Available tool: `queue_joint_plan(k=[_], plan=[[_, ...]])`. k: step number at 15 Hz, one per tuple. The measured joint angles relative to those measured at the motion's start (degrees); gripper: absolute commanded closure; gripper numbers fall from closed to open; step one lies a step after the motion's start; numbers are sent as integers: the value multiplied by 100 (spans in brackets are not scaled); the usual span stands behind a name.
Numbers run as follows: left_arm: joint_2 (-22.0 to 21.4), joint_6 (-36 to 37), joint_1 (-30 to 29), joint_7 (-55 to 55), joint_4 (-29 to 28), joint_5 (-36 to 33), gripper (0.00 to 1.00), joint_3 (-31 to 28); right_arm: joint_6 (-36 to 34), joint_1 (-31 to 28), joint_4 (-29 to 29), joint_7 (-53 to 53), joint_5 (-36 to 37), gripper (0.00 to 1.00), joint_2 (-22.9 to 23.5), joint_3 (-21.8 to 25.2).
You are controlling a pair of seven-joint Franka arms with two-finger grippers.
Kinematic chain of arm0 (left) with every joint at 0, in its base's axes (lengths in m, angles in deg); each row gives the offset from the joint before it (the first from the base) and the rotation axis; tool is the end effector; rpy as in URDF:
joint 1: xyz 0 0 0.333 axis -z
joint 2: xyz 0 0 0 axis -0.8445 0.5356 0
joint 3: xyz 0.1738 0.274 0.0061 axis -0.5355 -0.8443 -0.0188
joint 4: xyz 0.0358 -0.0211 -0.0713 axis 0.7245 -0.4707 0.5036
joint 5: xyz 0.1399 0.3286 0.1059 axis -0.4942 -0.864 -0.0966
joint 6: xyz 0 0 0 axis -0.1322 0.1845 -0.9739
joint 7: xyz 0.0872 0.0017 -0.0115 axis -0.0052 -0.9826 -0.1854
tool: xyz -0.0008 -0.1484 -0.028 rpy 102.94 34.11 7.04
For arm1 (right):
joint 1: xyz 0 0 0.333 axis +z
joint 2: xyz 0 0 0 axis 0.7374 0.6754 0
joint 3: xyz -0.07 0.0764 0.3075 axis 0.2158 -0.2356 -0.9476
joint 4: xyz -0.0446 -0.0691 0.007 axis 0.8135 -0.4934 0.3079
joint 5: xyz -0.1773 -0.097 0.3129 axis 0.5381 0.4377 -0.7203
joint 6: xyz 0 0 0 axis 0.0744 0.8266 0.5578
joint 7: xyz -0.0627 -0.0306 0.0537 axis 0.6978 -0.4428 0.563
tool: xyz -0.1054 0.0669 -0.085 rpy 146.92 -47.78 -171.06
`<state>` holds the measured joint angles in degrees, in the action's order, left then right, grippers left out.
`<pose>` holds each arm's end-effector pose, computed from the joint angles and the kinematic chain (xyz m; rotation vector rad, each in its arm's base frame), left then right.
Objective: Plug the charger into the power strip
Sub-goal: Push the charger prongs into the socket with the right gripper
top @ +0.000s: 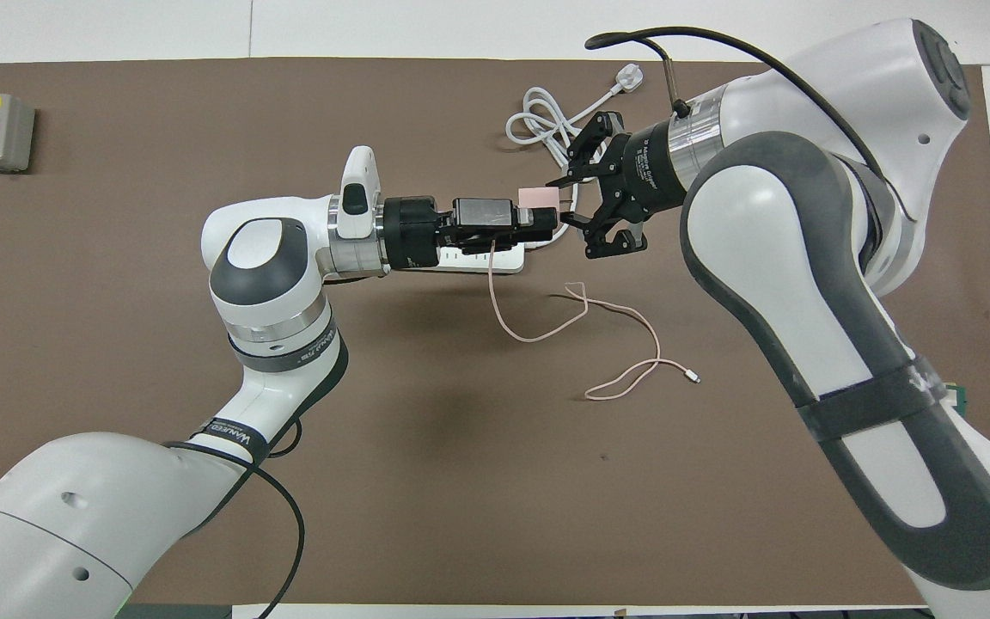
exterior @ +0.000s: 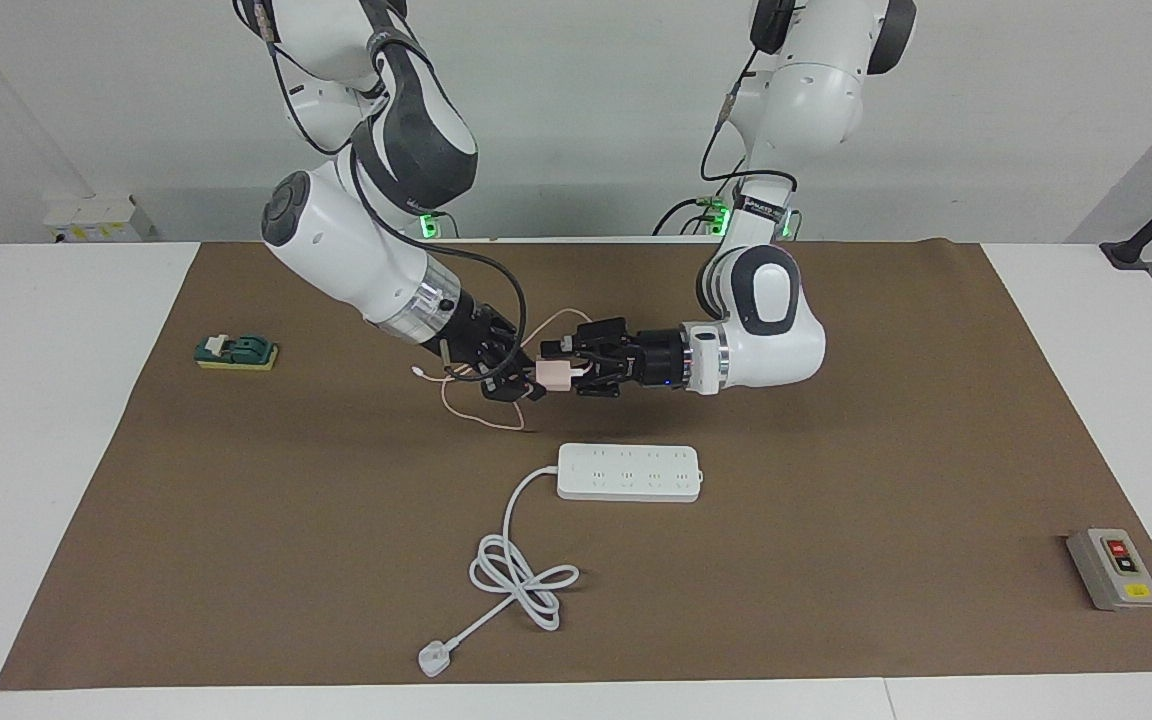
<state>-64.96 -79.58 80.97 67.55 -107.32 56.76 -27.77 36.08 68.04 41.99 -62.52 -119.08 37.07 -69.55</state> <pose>0.5599 -0.3894 0.3955 1.5571 -0.0441 -0.0036 0.6204 0.2479 0.4734 -2.0375 1.6033 0.4983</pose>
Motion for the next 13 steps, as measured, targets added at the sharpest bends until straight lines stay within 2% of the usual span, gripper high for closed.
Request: queue_joint_plan(k=[1, 7, 8, 9, 10, 13], plan=[[0, -11, 9, 12, 1, 0, 98, -1, 0, 0, 0, 4, 0, 100, 0, 0], [-6, -20, 21, 17, 16, -2, 100, -3, 7, 0, 12, 13, 27, 100, 6, 4], [-6, -21, 21, 17, 16, -2, 100, -3, 7, 0, 12, 13, 27, 75, 6, 4], [-6, -23, 22, 17, 16, -2, 100, -3, 7, 0, 12, 13, 27, 3, 6, 4], [-6, -27, 24, 17, 17, -2, 100, -3, 6, 0, 13, 13, 27, 0, 6, 6], [-3, -52, 36, 23, 18, -3, 100, -2, 8, -7, 11, 13, 50, 0, 1, 34]])
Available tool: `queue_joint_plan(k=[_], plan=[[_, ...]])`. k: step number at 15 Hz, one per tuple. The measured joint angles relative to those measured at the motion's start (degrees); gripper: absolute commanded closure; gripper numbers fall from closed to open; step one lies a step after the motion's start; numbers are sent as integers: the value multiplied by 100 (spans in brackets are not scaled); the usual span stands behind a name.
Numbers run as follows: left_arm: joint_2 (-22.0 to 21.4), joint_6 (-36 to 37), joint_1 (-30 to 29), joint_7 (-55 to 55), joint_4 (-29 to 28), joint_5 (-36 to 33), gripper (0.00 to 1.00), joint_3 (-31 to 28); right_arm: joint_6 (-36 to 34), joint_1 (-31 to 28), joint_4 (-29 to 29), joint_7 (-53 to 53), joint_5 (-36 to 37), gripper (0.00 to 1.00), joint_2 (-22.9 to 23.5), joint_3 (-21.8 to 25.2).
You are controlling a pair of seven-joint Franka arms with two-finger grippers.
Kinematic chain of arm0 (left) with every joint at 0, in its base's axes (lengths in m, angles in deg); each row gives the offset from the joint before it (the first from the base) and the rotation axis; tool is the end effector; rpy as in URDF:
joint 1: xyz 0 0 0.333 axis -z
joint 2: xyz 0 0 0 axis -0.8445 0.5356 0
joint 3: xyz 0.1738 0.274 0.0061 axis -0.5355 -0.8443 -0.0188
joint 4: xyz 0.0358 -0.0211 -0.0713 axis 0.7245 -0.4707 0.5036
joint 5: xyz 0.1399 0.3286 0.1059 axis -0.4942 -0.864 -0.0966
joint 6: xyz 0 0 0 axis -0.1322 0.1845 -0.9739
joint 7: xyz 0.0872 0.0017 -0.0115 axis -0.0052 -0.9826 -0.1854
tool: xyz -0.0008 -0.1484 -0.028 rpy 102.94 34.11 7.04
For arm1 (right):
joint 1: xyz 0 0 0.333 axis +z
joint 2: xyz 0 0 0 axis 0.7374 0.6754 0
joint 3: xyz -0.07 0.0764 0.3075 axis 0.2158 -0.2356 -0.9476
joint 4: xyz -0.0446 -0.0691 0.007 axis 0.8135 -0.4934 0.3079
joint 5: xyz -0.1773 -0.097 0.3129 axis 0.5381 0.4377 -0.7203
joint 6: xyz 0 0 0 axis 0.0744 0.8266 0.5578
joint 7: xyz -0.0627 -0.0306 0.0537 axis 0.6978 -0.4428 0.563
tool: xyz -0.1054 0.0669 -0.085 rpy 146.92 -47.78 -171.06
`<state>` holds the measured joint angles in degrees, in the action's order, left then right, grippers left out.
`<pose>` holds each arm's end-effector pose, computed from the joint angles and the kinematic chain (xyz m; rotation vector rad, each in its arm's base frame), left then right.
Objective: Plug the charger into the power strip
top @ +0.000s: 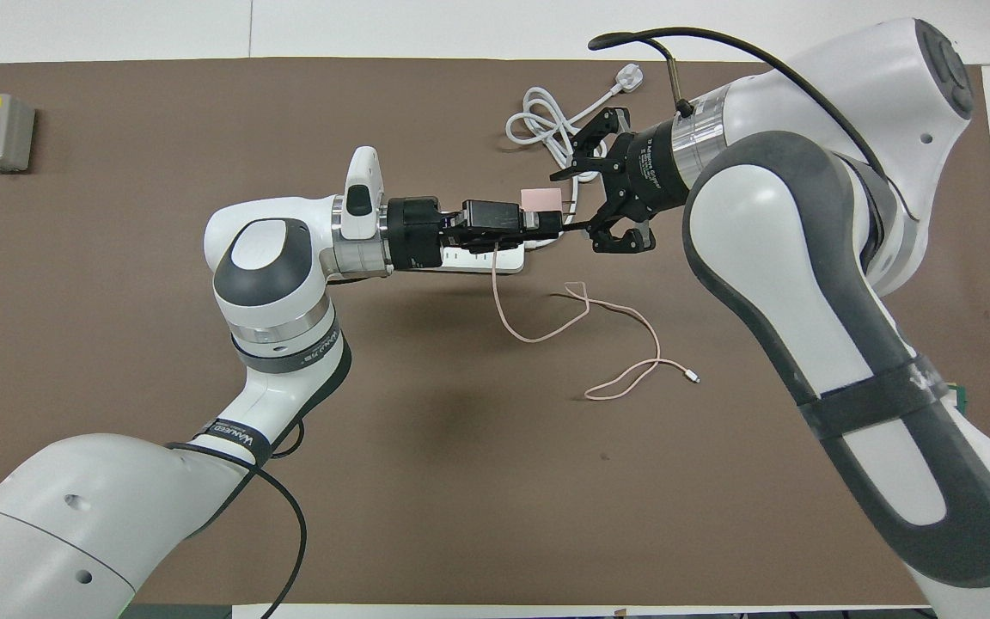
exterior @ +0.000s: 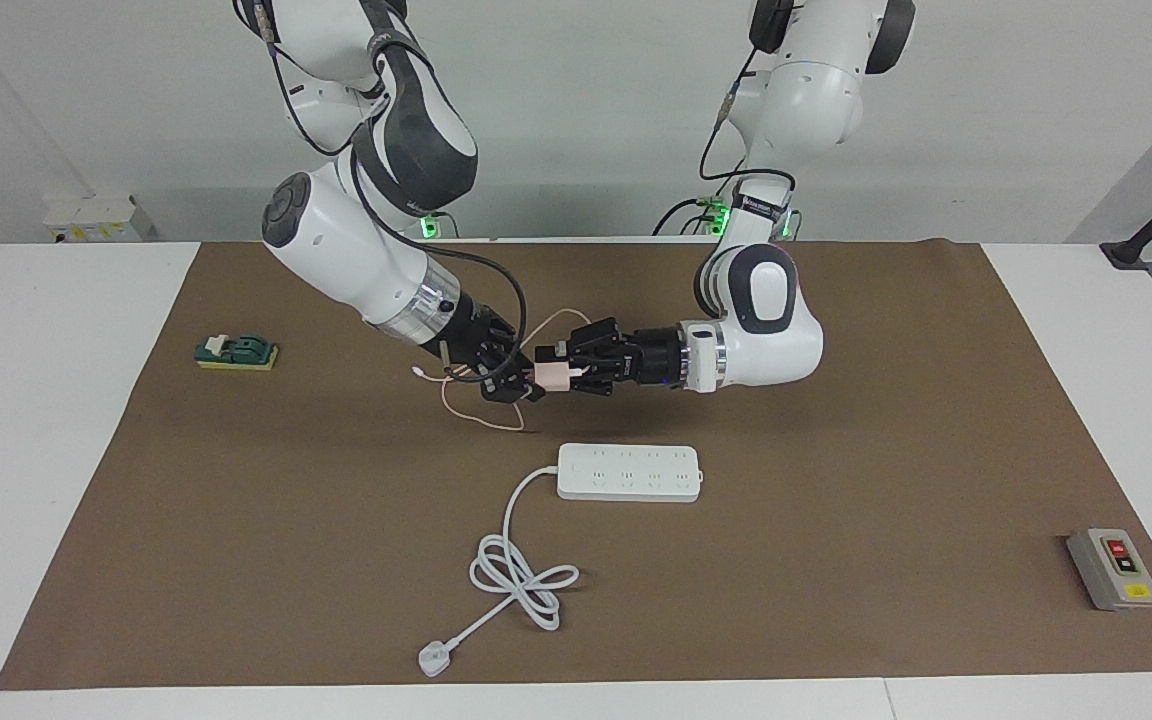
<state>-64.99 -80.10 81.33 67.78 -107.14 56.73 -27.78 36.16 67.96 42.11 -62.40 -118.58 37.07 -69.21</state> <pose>0.5591 -0.3923 0.3964 1.5616 -0.0496 0.0028 0.6220 0.2429 0.4719 -2.0415 1.6108 0.4861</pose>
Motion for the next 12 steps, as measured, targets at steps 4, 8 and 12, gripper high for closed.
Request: queue_joint_plan(k=[4, 8, 12], plan=[[0, -196, 2, 1, 1, 0, 100, -3, 1, -9, -5, 0, 4, 0, -5, 13], [0, -466, 1, 0, 71, 2, 100, -14, -4, -186, -11, 0, 160, 0, -117, 46], [-14, -875, -9, -328, 221, -244, 100, -64, -161, -444, -10, 55, 422, 0, -280, 49]])
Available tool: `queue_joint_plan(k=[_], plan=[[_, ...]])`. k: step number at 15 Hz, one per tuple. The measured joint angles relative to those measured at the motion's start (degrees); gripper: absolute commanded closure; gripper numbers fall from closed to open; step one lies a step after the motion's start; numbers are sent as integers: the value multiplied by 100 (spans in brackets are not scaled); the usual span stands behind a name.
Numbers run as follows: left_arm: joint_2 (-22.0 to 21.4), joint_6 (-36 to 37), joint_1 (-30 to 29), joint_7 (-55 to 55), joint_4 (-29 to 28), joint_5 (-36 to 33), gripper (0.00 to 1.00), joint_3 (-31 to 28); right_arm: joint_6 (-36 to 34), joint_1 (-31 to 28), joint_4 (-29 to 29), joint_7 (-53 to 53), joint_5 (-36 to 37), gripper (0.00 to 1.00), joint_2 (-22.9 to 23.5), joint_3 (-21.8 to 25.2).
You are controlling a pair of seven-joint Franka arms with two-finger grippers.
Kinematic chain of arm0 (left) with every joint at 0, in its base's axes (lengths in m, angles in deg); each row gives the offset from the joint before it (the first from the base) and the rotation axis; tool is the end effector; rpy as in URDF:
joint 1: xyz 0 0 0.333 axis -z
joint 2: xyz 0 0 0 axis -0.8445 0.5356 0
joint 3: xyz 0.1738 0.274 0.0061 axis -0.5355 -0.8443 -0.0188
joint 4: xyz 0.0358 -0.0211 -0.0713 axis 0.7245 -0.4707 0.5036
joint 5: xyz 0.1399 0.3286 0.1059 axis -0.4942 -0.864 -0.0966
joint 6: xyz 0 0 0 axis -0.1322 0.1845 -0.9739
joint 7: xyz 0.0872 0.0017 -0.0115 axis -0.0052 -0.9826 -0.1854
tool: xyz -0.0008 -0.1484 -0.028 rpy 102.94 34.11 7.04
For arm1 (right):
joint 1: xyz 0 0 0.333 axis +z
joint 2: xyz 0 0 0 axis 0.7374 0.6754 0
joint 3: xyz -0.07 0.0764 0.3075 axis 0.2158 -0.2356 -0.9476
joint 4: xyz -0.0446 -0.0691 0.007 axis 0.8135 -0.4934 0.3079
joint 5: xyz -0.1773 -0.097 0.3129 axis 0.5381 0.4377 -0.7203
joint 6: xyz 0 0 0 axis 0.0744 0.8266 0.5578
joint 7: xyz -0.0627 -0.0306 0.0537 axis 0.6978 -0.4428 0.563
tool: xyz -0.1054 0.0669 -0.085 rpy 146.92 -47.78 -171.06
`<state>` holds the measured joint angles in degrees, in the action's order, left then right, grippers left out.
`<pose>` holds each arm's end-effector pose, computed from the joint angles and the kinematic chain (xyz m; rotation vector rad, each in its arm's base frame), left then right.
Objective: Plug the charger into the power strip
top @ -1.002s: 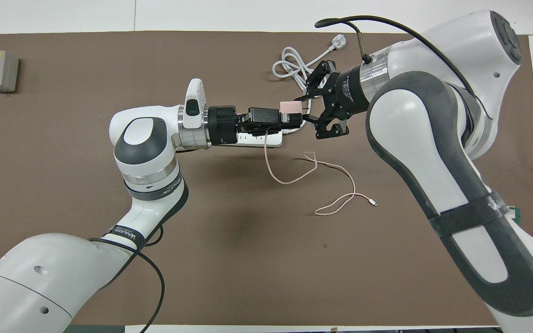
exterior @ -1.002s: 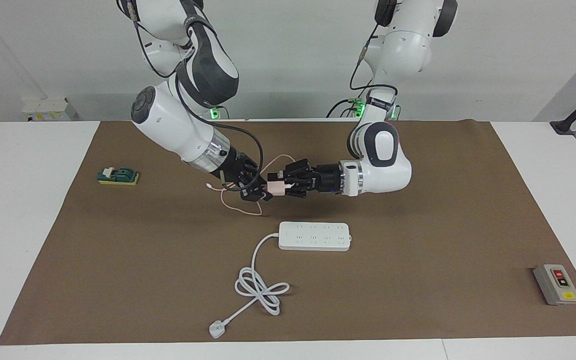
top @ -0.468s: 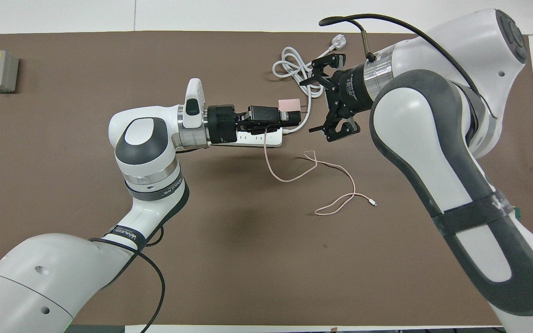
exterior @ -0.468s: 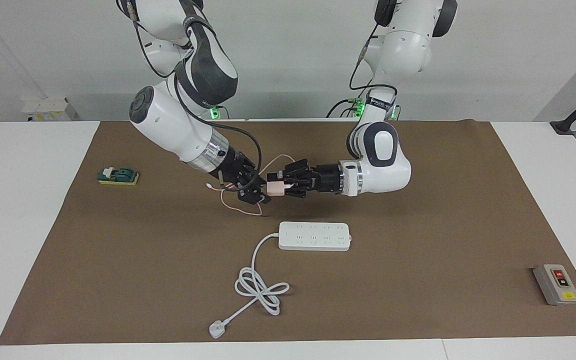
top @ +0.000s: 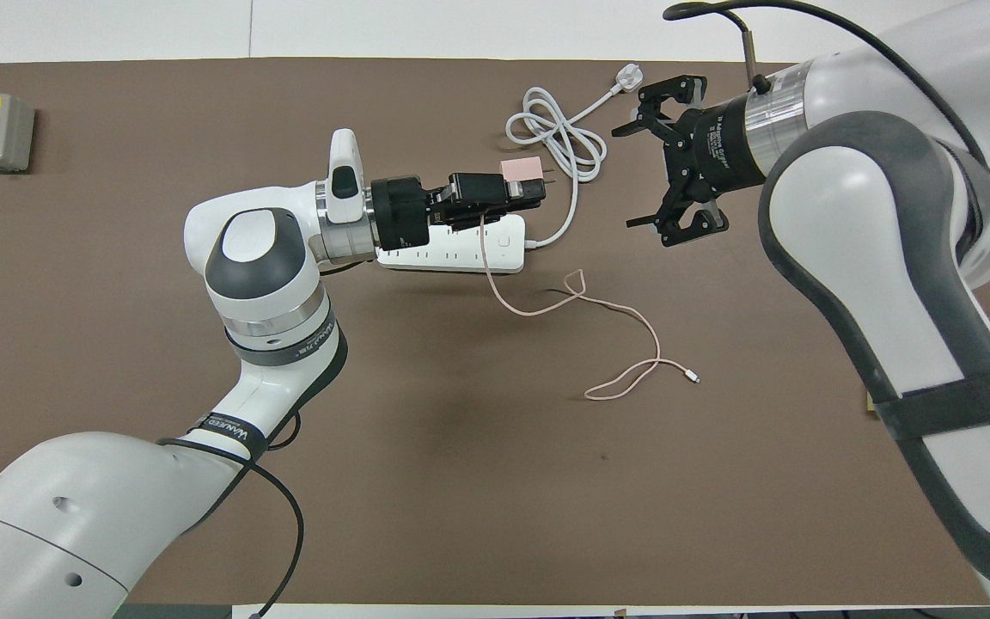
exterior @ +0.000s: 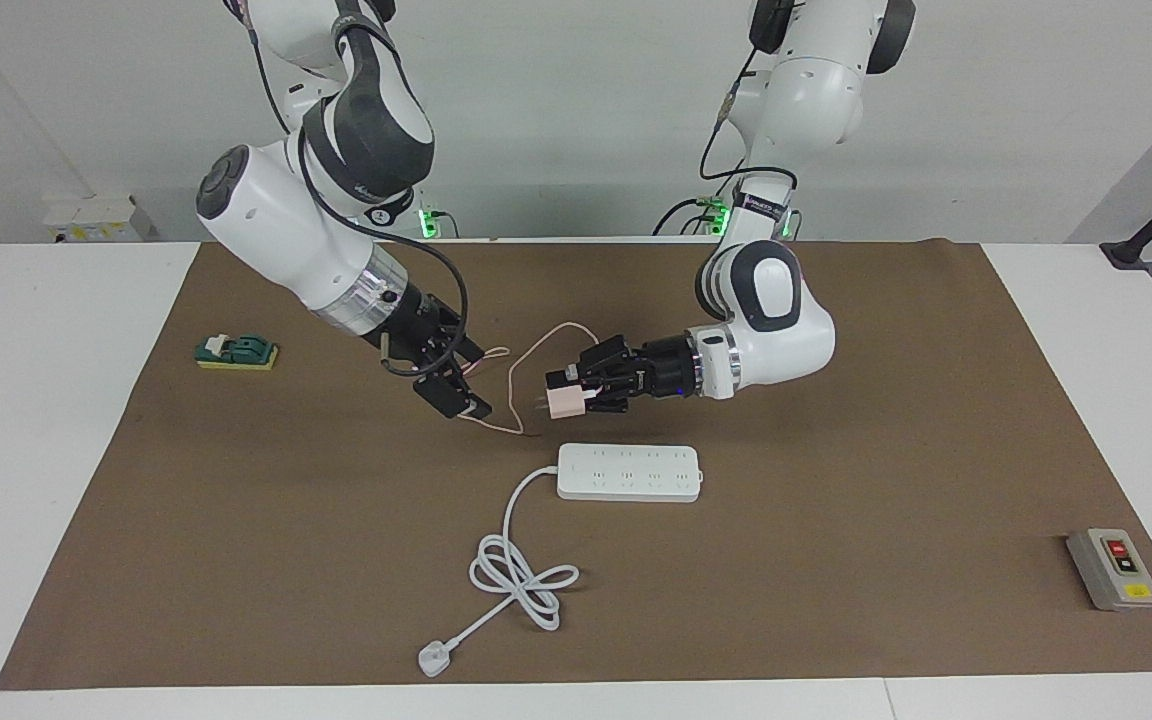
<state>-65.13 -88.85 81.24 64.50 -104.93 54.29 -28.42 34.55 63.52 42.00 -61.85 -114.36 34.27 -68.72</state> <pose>0.5859 -0.3742 0.3991 1.6713 0.0384 0.0904 0.6294 0.1822 0.4985 -2.0400 1.6554 0.3785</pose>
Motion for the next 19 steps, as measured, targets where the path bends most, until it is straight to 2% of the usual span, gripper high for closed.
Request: queue_joint_plan(k=[3, 6, 9, 12, 14, 16, 19], plan=[[-212, -418, -10, -917, 89, -1031, 100, -22, -273, -240, 0, 508, 42, 0, -107, 2], [-664, -429, -176, -2376, 100, -2813, 100, -93, -663, -524, 0, 1212, 190, 0, -217, 6], [-1020, 91, -630, -3246, 99, -4500, 100, -121, -973, -741, 0, 2108, 496, 0, -320, 7], [-1224, 692, -1056, -3532, 104, -6059, 100, -142, -1250, -908, -1, 3195, 935, 0, -427, 11], [-1402, 917, -1113, -3716, 108, -6974, 100, -144, -1427, -1015, -1, 4029, 1314, 0, -517, 12], [-1557, 1118, -1153, -3826, 109, -7582, 100, -187, -1580, -1133, -1, 4777, 1630, 0, -615, 14], [-1715, 1412, -1260, -3829, 99, -7950, 100, -232, -1773, -1314, -2, 5868, 2117, 0, -789, 15]])
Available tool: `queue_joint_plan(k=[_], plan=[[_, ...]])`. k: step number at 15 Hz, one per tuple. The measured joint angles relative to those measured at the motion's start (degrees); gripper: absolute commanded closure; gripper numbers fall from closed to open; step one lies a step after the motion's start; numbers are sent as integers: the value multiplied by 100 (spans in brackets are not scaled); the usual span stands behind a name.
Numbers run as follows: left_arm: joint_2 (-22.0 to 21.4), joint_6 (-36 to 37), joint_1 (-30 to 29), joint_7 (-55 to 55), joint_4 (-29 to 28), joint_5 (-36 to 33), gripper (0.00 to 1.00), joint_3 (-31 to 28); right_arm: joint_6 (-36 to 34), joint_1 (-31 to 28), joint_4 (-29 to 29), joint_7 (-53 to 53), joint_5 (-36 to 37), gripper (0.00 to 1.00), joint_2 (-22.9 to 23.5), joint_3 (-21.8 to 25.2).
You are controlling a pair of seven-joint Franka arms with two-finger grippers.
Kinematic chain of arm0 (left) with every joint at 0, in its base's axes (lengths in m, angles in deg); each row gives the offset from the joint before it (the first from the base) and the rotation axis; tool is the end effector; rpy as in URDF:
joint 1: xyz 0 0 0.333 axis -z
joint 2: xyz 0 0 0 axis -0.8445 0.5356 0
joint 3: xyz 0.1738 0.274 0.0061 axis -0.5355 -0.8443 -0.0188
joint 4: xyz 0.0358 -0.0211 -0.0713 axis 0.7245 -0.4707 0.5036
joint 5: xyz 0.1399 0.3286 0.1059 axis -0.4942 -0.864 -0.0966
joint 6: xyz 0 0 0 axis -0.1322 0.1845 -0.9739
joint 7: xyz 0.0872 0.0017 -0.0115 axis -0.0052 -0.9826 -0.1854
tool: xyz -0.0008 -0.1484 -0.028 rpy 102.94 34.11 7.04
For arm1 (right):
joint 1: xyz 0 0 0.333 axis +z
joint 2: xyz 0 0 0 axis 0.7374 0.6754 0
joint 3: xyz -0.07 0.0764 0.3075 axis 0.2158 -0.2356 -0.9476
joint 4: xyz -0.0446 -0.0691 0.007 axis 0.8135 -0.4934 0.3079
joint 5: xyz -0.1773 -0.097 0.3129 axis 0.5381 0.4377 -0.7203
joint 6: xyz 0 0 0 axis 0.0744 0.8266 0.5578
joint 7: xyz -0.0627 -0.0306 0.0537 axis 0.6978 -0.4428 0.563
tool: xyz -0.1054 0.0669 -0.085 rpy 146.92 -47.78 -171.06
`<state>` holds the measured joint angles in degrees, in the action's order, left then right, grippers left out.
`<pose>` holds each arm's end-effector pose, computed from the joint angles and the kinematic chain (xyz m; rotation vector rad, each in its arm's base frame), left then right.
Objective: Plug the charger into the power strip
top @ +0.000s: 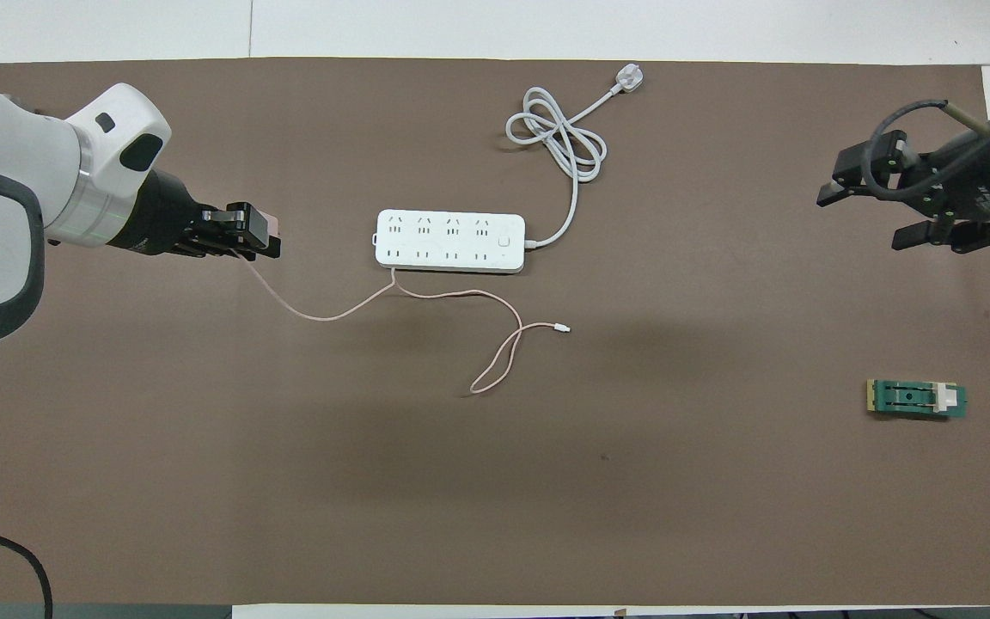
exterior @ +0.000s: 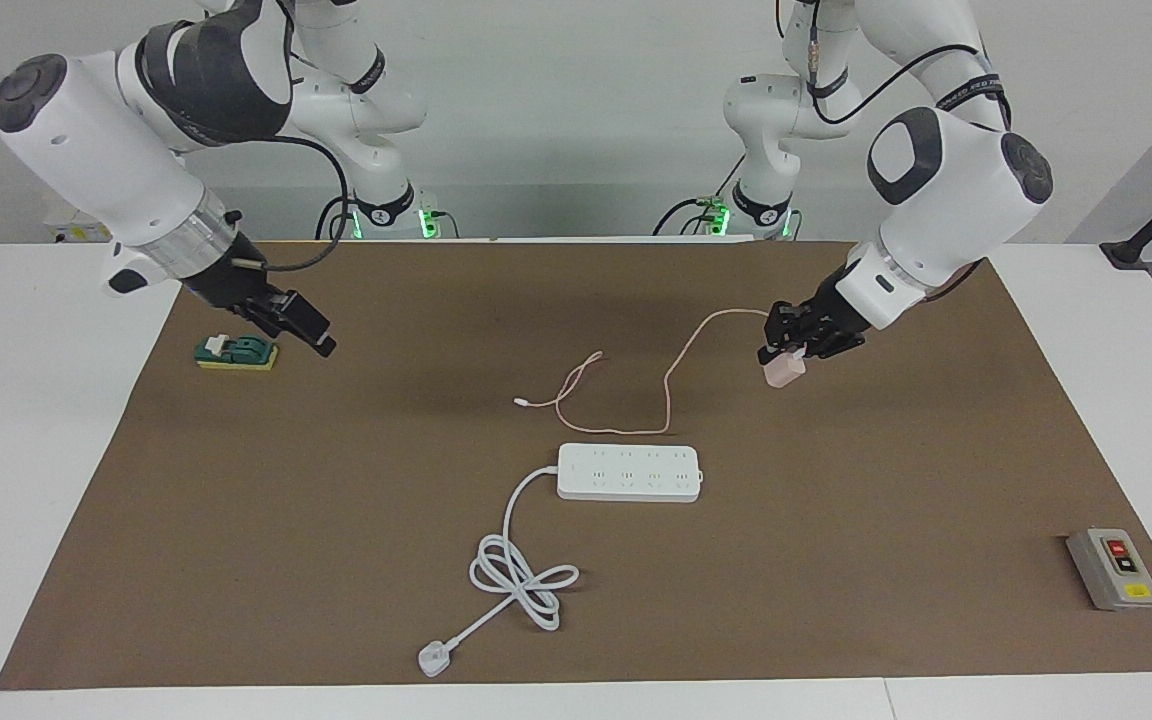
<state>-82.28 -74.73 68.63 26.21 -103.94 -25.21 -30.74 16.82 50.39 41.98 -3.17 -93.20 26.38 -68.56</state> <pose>0.5608 -0.1528 0.4852 2.7646 -0.0904 -0.0785 0.5799 0.0053 0.5398 -2.8681 0.5950 0.0887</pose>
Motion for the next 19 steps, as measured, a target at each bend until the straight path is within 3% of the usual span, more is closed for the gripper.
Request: queue_joint_plan(k=[3, 8, 12, 19], plan=[[-22, 50, -13, 19, -3, -572, 100, -3, -147, -50, -1, 839, 460, 0, -167, 1], [-72, 52, -171, 62, -3, -706, 100, -33, -426, -110, -5, 1684, 833, 0, -456, 1], [-96, 183, -161, -439, -4, -1335, 100, 14, -783, -286, -6, 2116, 957, 0, -747, -2], [-157, -52, -172, -586, -42, -1470, 100, -17, -1173, -385, -3, 2467, 1142, 0, -946, -60]])
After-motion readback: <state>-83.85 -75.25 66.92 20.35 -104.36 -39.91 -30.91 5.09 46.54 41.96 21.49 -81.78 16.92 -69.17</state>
